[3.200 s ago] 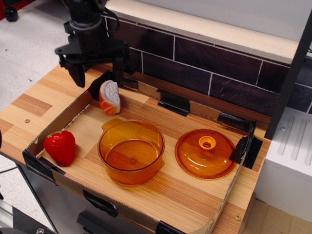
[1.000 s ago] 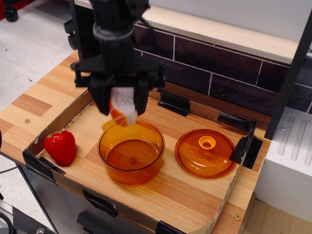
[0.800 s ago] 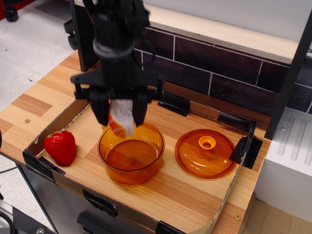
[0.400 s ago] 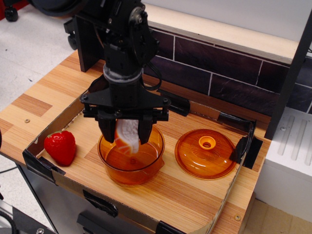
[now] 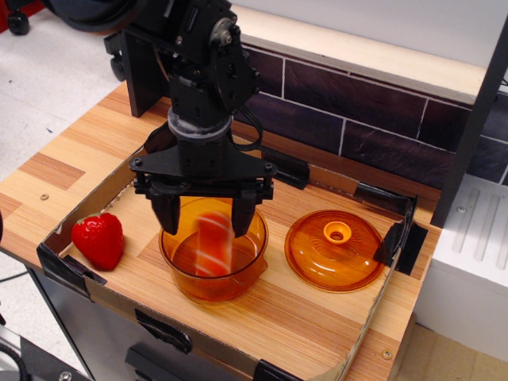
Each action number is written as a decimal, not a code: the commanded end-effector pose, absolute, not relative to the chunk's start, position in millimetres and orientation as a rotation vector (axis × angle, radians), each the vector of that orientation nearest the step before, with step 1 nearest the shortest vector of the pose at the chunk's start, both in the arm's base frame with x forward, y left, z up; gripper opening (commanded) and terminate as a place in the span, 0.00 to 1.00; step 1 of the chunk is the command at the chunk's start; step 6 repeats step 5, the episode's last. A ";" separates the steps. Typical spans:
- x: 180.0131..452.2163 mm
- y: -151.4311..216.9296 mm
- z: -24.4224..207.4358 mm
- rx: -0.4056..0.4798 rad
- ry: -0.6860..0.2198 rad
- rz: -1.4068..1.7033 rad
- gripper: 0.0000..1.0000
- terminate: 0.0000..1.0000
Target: Put sushi in pot
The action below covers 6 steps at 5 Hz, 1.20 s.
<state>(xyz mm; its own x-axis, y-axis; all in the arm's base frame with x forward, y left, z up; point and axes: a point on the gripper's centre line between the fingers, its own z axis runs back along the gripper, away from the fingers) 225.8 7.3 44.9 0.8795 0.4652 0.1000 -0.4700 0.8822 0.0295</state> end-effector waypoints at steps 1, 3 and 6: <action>232.8 13.7 79.1 -0.002 -0.154 0.500 1.00 0.00; 236.6 28.9 137.4 -0.065 -0.205 0.542 1.00 0.00; 236.6 28.9 137.4 -0.065 -0.205 0.542 1.00 1.00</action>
